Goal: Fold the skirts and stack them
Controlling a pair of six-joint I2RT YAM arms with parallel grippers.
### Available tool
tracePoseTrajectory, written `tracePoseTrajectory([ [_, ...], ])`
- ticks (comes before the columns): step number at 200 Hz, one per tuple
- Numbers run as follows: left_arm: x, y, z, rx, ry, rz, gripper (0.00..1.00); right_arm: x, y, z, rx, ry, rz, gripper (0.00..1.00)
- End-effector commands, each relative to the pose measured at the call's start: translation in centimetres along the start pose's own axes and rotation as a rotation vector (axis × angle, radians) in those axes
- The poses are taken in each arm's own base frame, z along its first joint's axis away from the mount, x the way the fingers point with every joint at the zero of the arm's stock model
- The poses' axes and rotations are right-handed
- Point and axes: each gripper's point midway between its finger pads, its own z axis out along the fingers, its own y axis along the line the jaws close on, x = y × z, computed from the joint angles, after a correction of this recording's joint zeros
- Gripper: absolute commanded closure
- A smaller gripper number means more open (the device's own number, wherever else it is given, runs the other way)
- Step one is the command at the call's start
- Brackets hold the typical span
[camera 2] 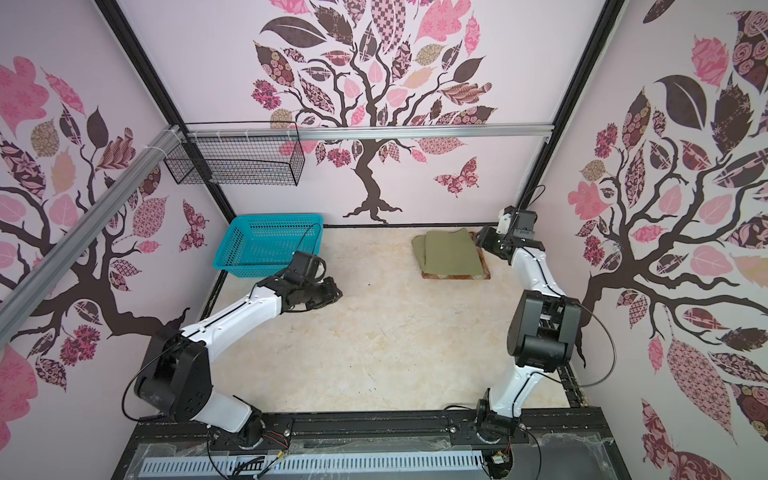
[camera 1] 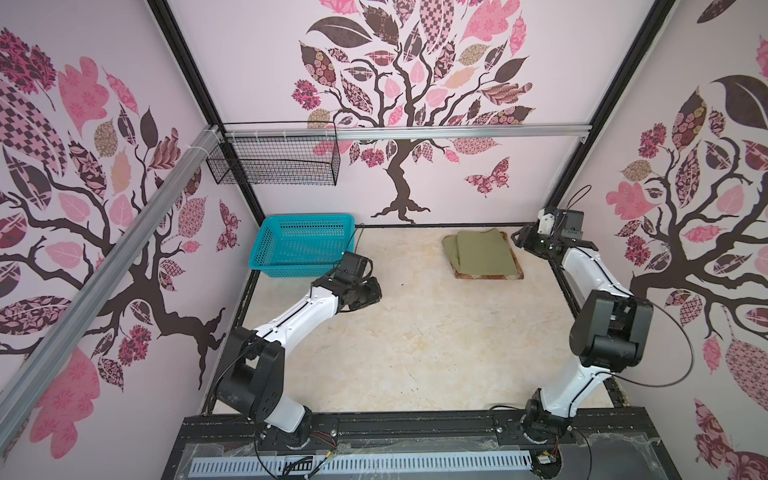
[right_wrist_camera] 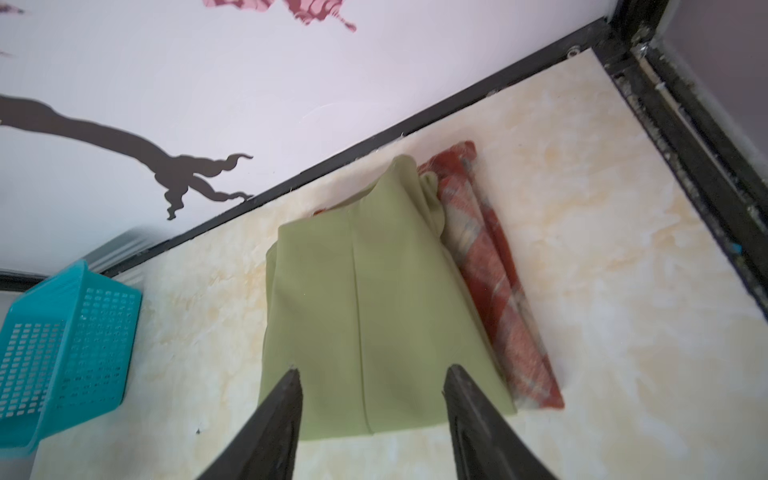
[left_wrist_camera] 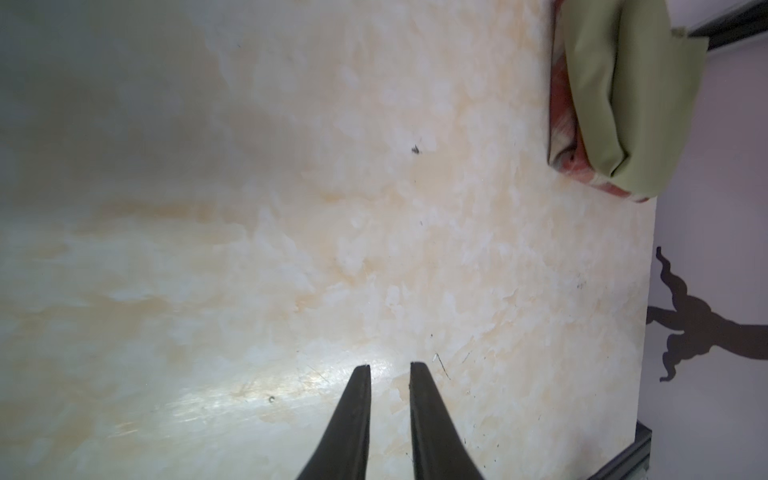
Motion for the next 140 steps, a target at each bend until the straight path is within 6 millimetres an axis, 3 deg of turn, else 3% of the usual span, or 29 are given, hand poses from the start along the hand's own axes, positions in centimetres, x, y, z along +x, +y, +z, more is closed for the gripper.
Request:
tracePoseTrajectory([
  [1, -3.0, 2.5, -2.3, -0.058, -0.124, 0.004, 0.77, 2.2, 2.8, -1.2, -0.013, -0.021, -0.041, 0.39],
  [13, -4.6, 3.6, -3.7, -0.074, -0.182, -0.006, 0.75, 3.8, 3.5, -1.8, -0.040, -0.018, -0.025, 0.38],
  [23, -5.8, 4.7, -4.9, -0.089, -0.226, -0.021, 0.72, 5.0, 3.7, -2.2, -0.059, -0.010, -0.017, 0.30],
  [27, -6.3, 5.1, -5.4, -0.093, -0.242, -0.030, 0.68, 5.2, 3.7, -2.5, -0.059, -0.012, -0.013, 0.26],
  [32, -6.8, 5.6, -6.0, -0.097, -0.261, -0.042, 0.62, 5.7, 3.6, -2.7, -0.055, -0.007, -0.008, 0.05],
  [37, -7.4, 6.2, -6.6, -0.104, -0.281, -0.055, 0.57, 6.0, 3.7, -3.0, -0.060, -0.006, -0.009, 0.01],
  [40, -7.7, 6.5, -7.0, -0.106, -0.293, -0.062, 0.51, 6.2, 3.7, -3.1, -0.063, -0.006, -0.010, 0.00],
  [48, -8.4, 7.4, -7.9, -0.115, -0.326, -0.078, 0.10, 6.5, 3.7, -3.6, -0.062, -0.011, -0.016, 0.00],
  [51, -8.7, 7.7, -8.3, -0.119, -0.337, -0.085, 0.03, 6.6, 3.7, -3.8, -0.059, -0.016, -0.018, 0.00],
  [82, -10.9, 11.3, -11.6, -0.201, -0.447, -0.111, 0.02, 6.8, 3.8, -5.7, -0.058, -0.089, -0.030, 0.00],
  [105, -11.9, 14.6, -13.6, -0.362, -0.548, -0.108, 0.02, 7.5, 3.1, -6.4, -0.016, -0.124, -0.053, 0.00],
  [140, -11.9, 17.1, -13.4, -0.510, -0.581, 0.022, 0.02, 8.7, 0.7, -7.1, 0.085, -0.217, -0.079, 0.00],
])
